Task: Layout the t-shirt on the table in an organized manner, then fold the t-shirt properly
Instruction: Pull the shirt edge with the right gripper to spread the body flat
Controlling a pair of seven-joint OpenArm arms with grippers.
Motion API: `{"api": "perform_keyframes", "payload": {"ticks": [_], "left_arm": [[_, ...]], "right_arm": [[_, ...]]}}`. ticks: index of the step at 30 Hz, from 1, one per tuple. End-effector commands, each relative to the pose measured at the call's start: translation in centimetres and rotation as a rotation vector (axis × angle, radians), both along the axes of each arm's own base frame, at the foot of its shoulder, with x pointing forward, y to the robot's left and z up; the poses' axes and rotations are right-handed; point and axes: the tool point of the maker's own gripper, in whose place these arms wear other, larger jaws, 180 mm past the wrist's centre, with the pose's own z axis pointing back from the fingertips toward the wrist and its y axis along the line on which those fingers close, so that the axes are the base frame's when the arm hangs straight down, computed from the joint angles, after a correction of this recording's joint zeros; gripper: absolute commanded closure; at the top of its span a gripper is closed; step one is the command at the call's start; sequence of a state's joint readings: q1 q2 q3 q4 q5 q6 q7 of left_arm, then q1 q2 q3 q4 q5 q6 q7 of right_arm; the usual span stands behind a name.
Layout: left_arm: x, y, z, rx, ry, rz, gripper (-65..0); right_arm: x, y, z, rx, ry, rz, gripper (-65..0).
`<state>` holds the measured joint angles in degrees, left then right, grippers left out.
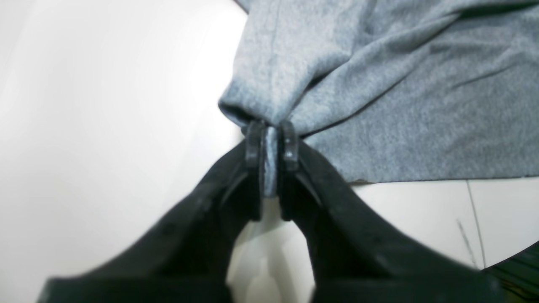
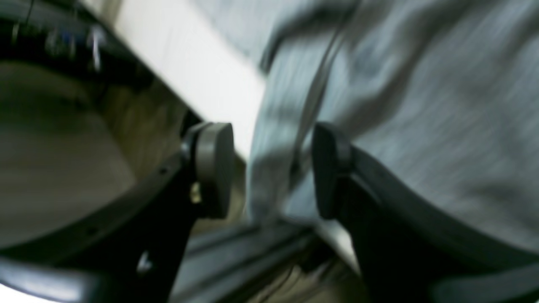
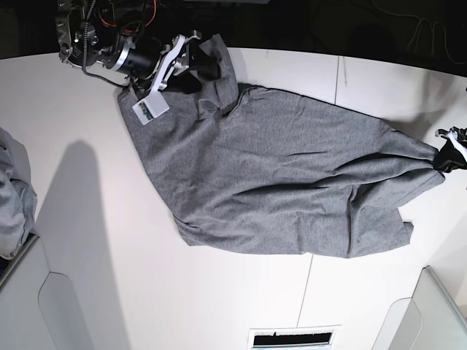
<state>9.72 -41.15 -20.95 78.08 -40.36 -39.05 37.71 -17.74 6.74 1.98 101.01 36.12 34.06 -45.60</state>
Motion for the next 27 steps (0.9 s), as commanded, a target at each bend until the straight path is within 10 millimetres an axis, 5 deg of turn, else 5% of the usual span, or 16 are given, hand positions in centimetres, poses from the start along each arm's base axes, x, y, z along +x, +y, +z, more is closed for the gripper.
{"api": "perform_keyframes", "payload": {"ticks": [1, 4, 8, 12, 21, 27], "left_arm": [[0.5, 0.7, 1.4, 0.02, -0.029, -0.008, -15.6], [-0.4, 0.7, 0.7, 0.016, -0.005, -0.007, -28.8], [-1.6, 0.8, -0.3, 0.016, 0.03, -0.002, -29.7], [-1.3, 1.8, 0.2, 0.006, 0.011, 0.077, -29.7], [1.4, 2.1, 3.5, -0.062, -0.201, 0.136, -29.6], [3.0, 1.1, 1.5, -0.014, -0.188, 0.201, -28.8]], "right_arm": [[2.1, -0.8, 1.8, 0.021, -0.078, -0.046, -30.0], [5.8, -4.2, 2.5, -0.065, -0.164, -0.154, -30.0], [10.1, -9.1, 2.7, -0.205, -0.216, -0.321, -30.0], [13.1, -11.8, 2.3, -0.252, -0.221, -0.414, -30.0], [18.0, -12.3, -0.4, -0.204, -0.144, -0.462, -30.0], [20.3, -11.0, -1.3, -0.152, -0.094, -0.459, -29.9]]}}
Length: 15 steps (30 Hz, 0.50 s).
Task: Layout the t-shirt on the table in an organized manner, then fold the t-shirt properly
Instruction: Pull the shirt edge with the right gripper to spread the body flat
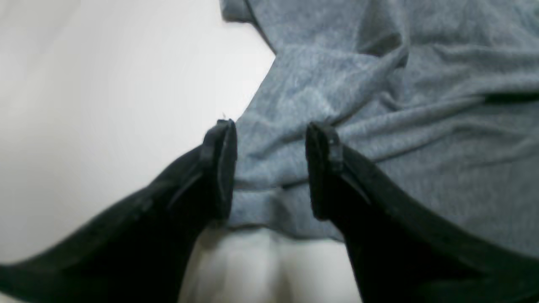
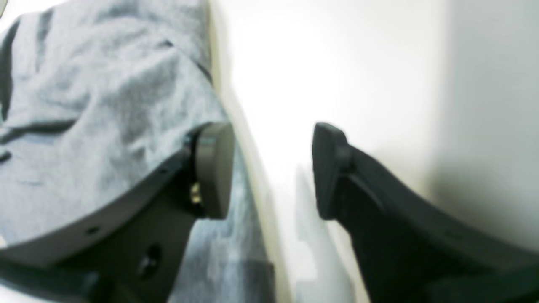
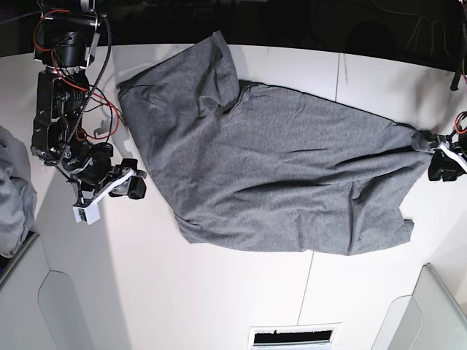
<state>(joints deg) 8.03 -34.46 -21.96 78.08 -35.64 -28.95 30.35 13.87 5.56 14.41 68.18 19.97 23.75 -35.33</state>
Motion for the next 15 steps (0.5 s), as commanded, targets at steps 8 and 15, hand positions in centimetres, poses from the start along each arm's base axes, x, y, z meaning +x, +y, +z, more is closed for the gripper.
{"api": "perform_keyframes", "payload": {"ticks": [8, 15], "left_arm": [[2.1, -1.7, -1.4, 0.149, -0.013, -0.042, -17.6], [0.7, -0.6, -6.7, 0.186, 0.116, -0.019, -18.1]], "right_arm": [[1.0, 4.3, -0.3, 0.022, -0.016, 0.063, -21.9], [-0.1, 4.9, -2.3, 0.04, 0.025, 0.084, -12.2]]}}
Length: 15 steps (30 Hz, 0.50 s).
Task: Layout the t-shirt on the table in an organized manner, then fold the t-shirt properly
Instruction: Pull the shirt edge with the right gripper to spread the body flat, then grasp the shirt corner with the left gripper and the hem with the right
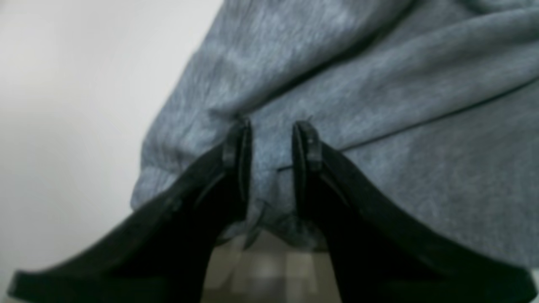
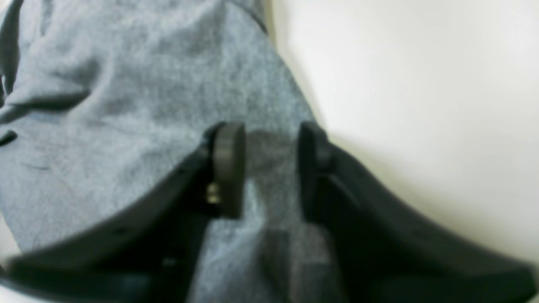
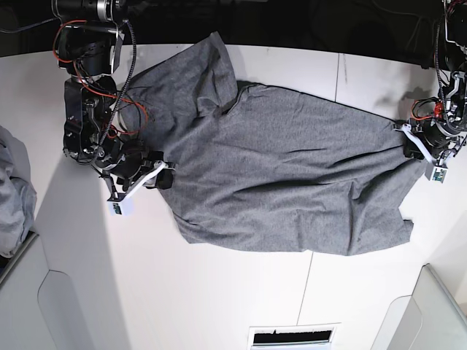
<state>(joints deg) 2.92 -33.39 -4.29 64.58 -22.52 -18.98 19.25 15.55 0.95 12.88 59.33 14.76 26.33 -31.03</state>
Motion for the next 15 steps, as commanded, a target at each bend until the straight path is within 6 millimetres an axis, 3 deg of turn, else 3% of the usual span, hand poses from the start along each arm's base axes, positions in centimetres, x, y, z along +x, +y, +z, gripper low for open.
{"api": "perform_keyframes", "payload": {"ticks": [1, 2, 6, 10, 15], "left_arm": [[0.7, 1.3, 0.9, 0.021, -0.02, 0.011, -18.1], [0.2, 1.8, 0.3, 0.032, 0.003, 0.02, -18.1], [-2.3, 2.9, -1.4, 0.102, 0.146, -0.013, -18.1], [-4.4, 0.5, -2.5, 0.025, 0.236, -0.105, -18.1], [-7.7, -2.5, -3.0, -0.05, 0.287, -0.171, -18.1]], "right_arm": [[0.8, 0.0, 0.9, 0.001, -0.031, 0.016, -6.0], [0.7, 0.1, 0.8, -0.004, -0.033, 0.028, 0.0], [0.8, -0.9, 0.8, -0.038, -0.044, 0.04, 0.0], [1.2, -3.0, 1.4, -0.078, -0.068, 0.028, 0.0], [0.2, -5.9, 1.4, -0.134, -0.061, 0.024, 0.0]]}}
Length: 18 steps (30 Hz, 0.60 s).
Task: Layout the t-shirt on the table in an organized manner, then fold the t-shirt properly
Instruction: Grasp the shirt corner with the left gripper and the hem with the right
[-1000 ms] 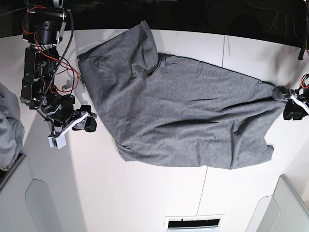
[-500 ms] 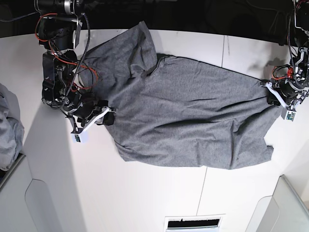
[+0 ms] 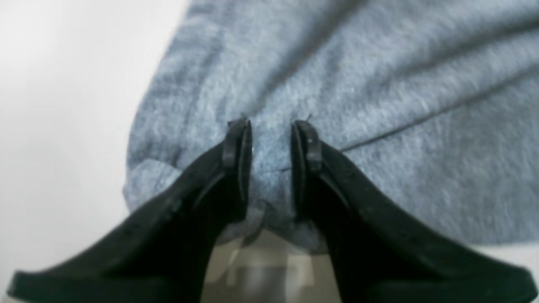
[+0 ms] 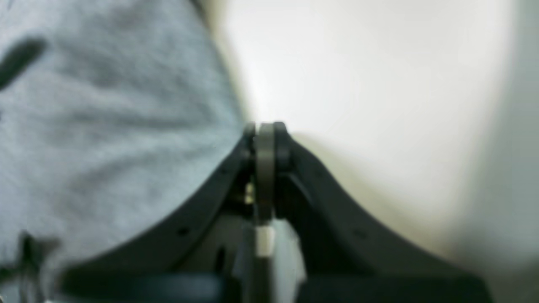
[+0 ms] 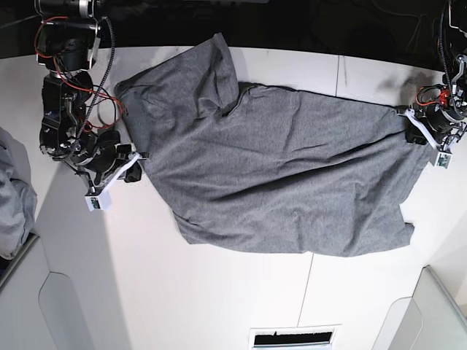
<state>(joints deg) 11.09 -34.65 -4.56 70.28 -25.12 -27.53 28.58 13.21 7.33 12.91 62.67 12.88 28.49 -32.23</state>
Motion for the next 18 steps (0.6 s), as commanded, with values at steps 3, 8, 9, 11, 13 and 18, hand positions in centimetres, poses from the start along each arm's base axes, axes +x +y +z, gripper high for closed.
{"api": "perform_keyframes", "payload": {"ticks": [3, 8, 9, 11, 13, 18], "left_arm": [[-3.4, -2.8, -0.2, -0.072, 0.105, -0.103, -18.1], [-4.9, -6.9, 1.7, -0.181, 0.082, -0.203, -18.1], [-4.6, -7.2, 2.1, -0.18, 0.068, -0.212, -18.1], [-3.8, -7.1, 3.1, -0.17, 0.033, -0.208, -18.1], [-2.7, -6.4, 4.3, -0.156, -0.011, -0.196, -18.1], [0.0, -3.7, 8.3, -0.145, -0.153, -0.115, -18.1]], "right_arm": [[0.5, -1.2, 1.7, 0.024, -0.047, -0.015, 0.0], [-1.2, -0.9, 2.0, 0.086, -0.056, -0.007, 0.0], [-1.3, -0.8, 2.1, 0.099, -0.057, -0.01, 0.0], [-1.1, -0.6, 2.4, 0.123, -0.07, -0.018, 0.0], [-0.4, -0.5, 3.1, 0.138, -0.11, -0.031, 0.0], [1.6, -0.4, 4.8, 0.157, -0.229, -0.082, -33.3]]}}
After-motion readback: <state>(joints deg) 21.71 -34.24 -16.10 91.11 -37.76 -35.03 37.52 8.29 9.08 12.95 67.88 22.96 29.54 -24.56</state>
